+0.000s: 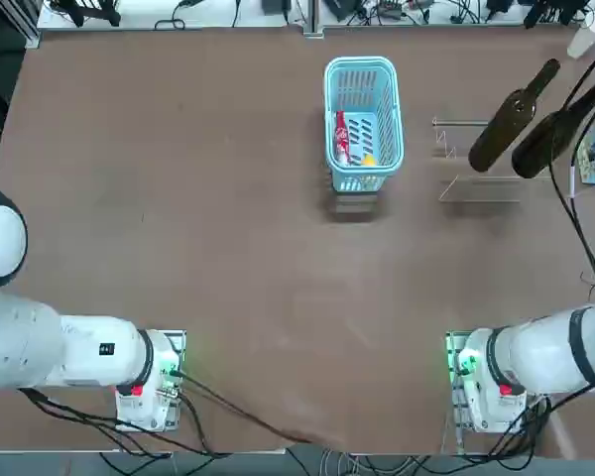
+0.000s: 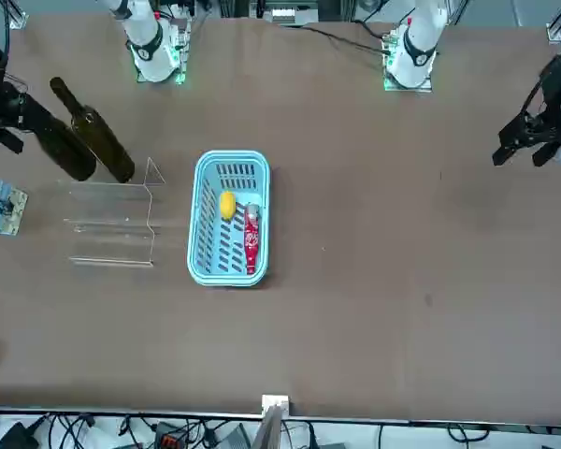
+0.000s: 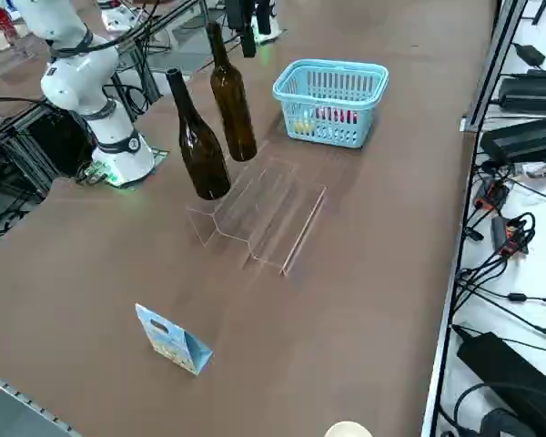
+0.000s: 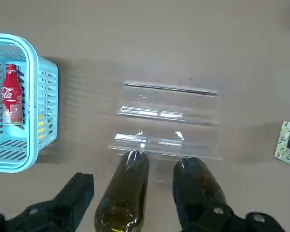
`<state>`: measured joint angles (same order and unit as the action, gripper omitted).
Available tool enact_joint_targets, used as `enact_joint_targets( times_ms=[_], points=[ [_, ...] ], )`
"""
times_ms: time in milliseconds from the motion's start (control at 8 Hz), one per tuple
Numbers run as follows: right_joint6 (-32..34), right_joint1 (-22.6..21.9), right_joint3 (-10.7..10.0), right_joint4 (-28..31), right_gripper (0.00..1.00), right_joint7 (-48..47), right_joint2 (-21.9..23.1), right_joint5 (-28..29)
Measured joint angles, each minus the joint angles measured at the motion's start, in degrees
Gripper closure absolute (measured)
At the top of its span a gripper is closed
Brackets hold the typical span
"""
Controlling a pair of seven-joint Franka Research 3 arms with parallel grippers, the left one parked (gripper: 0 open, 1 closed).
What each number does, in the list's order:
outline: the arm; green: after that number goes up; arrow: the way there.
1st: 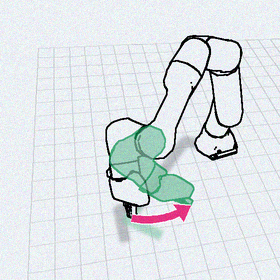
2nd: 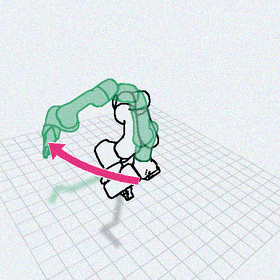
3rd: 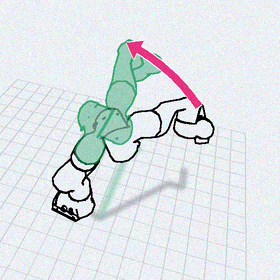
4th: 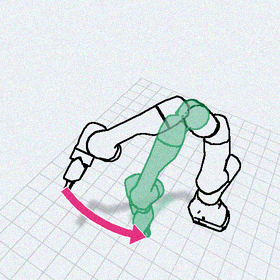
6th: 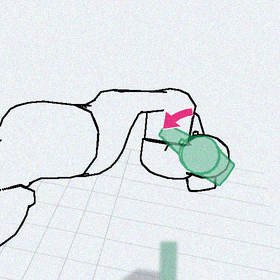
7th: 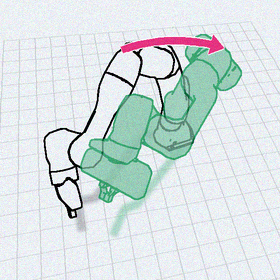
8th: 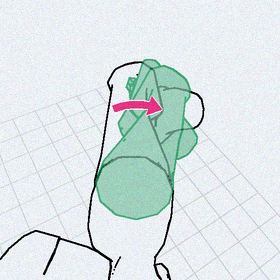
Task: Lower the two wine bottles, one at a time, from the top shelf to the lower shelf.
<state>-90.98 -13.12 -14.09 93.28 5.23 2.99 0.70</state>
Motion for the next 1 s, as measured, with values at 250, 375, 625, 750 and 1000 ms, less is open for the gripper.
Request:
enact_joint_targets(
  times_ms=[250,375,625,750,1000],
  points=[
    [0.0,0.0,-0.01,0.19,0.0,0.03,0.0,0.0],
    [-0.08,0.0,-0.09,0.22,0.0,0.03,0.0,0.0],
    [0.0,0.01,-0.36,0.24,0.0,0.16,0.07,0.0],
    [0.41,-0.02,-0.13,0.3,0.0,0.16,0.15,0.0],
    [3.3,-0.07,1.32,0.44,0.0,-0.79,0.76,0.0]
  ],
)
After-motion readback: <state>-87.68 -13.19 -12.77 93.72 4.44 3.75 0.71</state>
